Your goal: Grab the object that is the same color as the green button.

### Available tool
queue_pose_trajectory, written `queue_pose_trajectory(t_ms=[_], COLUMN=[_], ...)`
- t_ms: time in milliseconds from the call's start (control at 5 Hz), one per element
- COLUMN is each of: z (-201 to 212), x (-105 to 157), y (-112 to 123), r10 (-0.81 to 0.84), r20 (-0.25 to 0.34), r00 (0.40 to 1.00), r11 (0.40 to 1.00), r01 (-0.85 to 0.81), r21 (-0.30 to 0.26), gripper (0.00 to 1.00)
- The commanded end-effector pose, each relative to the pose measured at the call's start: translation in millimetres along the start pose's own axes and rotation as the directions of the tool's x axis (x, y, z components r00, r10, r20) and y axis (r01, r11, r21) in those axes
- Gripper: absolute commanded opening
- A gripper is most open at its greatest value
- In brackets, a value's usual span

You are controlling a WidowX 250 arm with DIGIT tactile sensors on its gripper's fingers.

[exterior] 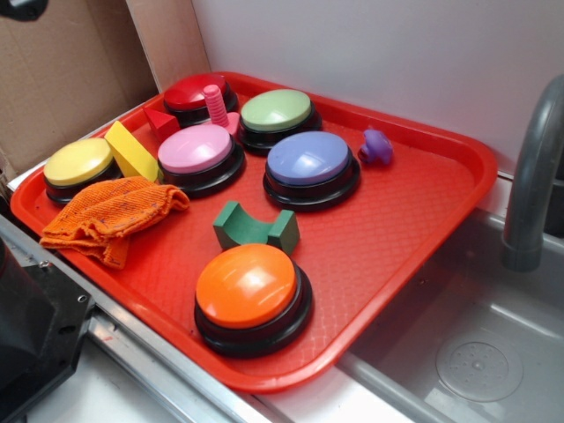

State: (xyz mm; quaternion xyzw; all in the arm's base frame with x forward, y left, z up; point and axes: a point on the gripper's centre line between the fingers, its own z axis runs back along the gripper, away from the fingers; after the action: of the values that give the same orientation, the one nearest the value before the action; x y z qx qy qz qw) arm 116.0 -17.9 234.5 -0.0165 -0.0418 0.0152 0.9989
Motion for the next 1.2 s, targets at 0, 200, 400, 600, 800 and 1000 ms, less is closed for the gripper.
queue_pose_trajectory(t_ms=[0, 200, 400, 600, 800, 1000], z=[0.0, -18.5, -44.5, -70.5, -103.9, -132.0], x=[0.0, 9.2, 23.3, 33.3, 46.4, 53.4], y=[0.0, -0.8, -6.7, -10.5, -10.2, -5.9], r10=[0.0, 0.051, 0.138, 0.239, 0.373, 0.44], r20=[0.0, 0.014, 0.03, 0.027, 0.016, 0.005], r00=[1.0, 0.999, 0.99, 0.971, 0.928, 0.898], r11=[1.0, 0.997, 0.988, 0.969, 0.928, 0.898], r01=[0.0, -0.05, -0.136, -0.237, -0.373, -0.44], r21=[0.0, -0.061, -0.069, -0.065, -0.004, 0.007], gripper=[1.0, 1.0, 1.0, 1.0, 1.0, 1.0])
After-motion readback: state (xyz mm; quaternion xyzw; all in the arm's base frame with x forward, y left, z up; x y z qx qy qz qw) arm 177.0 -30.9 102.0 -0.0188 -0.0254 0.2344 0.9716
